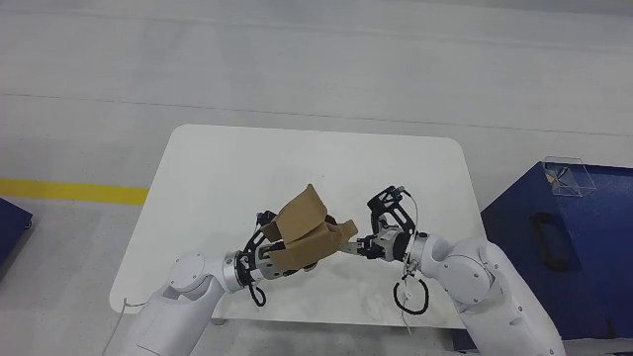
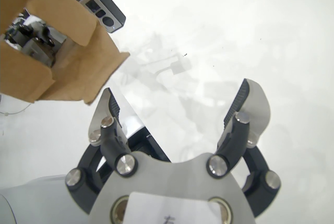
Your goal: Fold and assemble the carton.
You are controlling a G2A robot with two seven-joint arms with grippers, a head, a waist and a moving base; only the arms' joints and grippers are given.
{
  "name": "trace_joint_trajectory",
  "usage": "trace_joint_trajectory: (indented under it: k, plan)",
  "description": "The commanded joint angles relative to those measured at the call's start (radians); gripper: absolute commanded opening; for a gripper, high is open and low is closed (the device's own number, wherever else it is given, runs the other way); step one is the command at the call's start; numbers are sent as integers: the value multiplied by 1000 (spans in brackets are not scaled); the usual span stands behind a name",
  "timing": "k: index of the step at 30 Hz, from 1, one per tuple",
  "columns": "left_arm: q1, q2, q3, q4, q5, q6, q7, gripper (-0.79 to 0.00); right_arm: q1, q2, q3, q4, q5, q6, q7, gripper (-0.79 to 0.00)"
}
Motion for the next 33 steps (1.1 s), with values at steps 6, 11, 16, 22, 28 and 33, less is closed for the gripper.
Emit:
trace_joint_trajectory:
  k: [6,11,16,22,28,33]
  plan:
    - [0,0,0,0,0,0,0,-785,-17,4,41,-24,48,-24,-51,0]
    - [0,0,0,0,0,0,0,-785,-29,7,52,-35,72,-42,-56,0]
    - [0,0,0,0,0,0,0,-785,-20,5,37,-40,73,-39,-74,0]
    - [0,0,0,0,0,0,0,-785,-15,6,43,-35,83,-34,-86,0]
    - [0,0,0,0,0,0,0,-785,-18,8,50,-55,88,-32,-88,0]
    - [0,0,0,0,0,0,0,-785,-2,6,34,-58,87,-23,-87,0]
